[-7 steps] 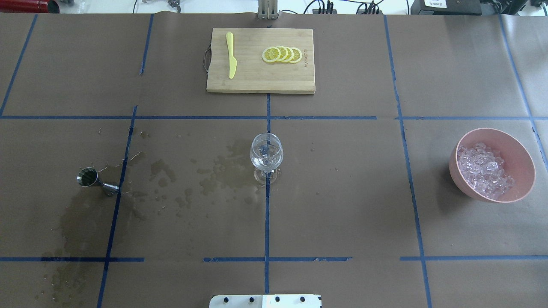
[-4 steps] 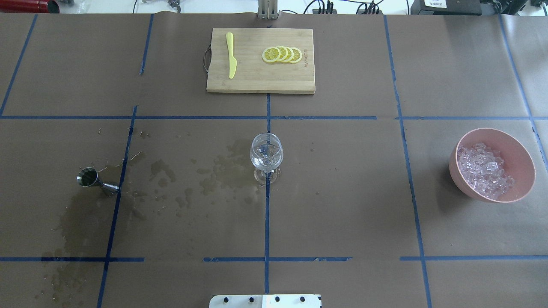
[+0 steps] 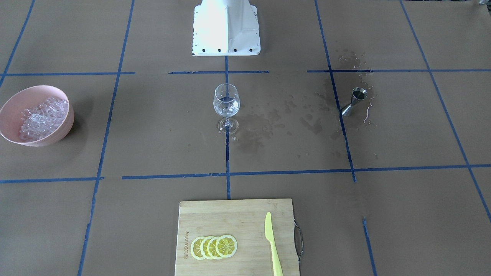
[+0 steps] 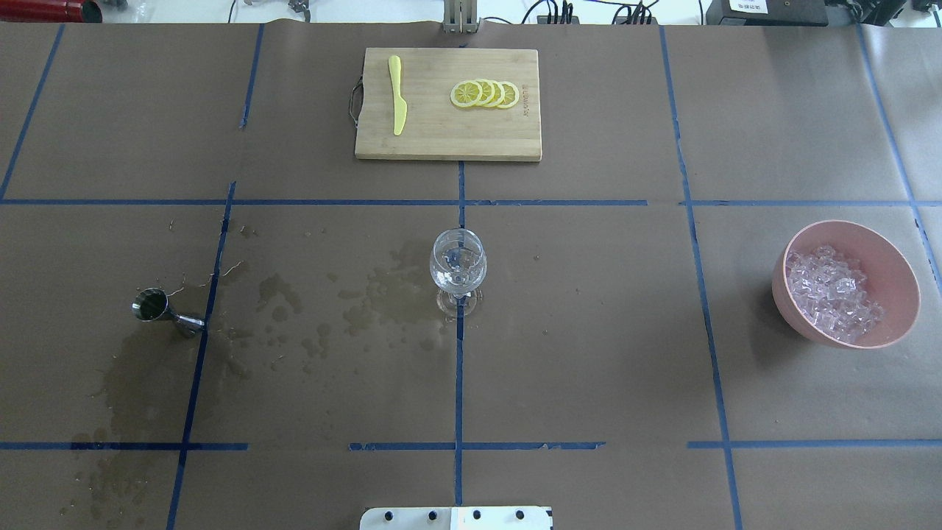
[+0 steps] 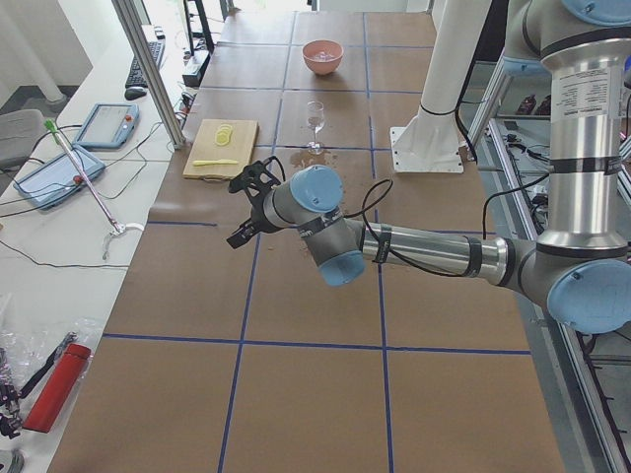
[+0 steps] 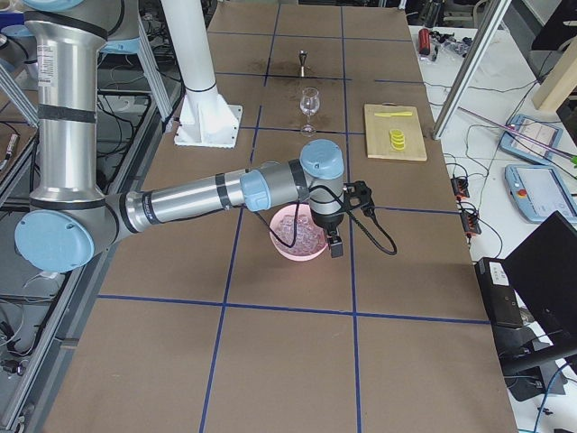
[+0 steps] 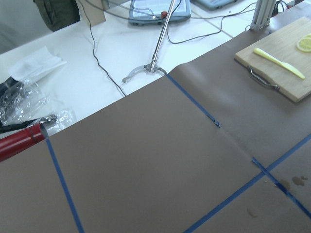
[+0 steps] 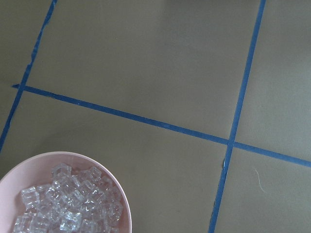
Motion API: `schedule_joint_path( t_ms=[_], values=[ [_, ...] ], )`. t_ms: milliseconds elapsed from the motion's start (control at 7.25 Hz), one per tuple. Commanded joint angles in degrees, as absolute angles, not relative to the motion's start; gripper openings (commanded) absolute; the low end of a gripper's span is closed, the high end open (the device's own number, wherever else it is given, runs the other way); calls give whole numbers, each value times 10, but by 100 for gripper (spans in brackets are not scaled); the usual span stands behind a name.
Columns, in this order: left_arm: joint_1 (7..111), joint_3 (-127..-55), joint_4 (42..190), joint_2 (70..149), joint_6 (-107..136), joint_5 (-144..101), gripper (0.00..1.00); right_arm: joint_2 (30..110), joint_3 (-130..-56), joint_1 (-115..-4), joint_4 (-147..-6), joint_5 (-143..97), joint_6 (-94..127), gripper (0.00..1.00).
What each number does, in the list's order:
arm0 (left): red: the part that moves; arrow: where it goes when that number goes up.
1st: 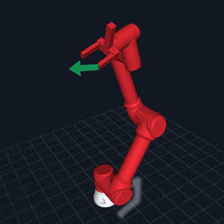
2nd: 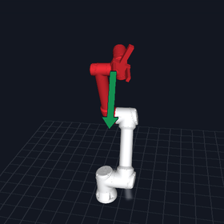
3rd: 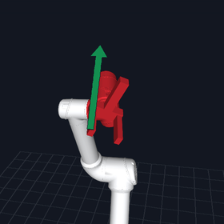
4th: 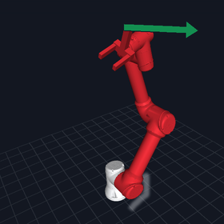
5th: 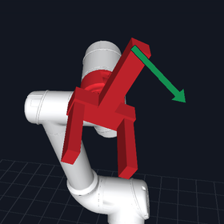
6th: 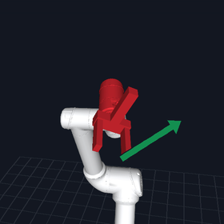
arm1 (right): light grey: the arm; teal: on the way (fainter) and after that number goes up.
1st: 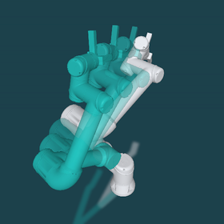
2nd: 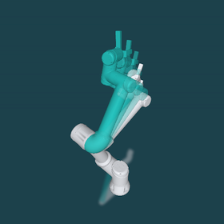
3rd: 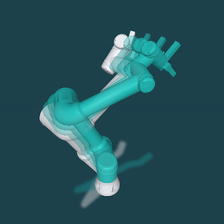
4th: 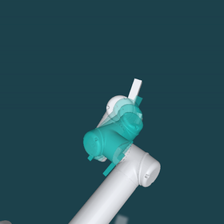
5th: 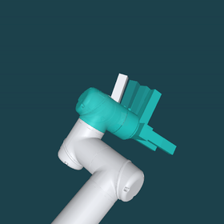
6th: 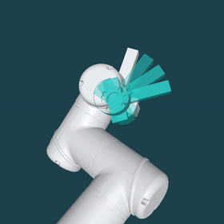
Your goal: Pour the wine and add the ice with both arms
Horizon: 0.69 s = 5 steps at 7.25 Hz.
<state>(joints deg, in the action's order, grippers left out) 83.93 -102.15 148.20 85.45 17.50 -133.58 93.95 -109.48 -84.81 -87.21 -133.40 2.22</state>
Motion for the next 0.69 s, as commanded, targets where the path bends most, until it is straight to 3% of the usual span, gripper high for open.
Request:
schedule_joint_path(
  t_ms=[0, 276, 552],
  values=[
    [708, -1040, 1581, 847, 330, -1180, 100, 940, -1095, -848, -872, -1333, 28, 100],
    [623, -1053, 1643, 825, 395, -1091, 100, 940, -1095, -848, -872, -1333, 29, 100],
    [523, -1096, 1705, 746, 422, -956, 100, 942, -1096, -848, -871, -1334, 28, 100]
  ],
)
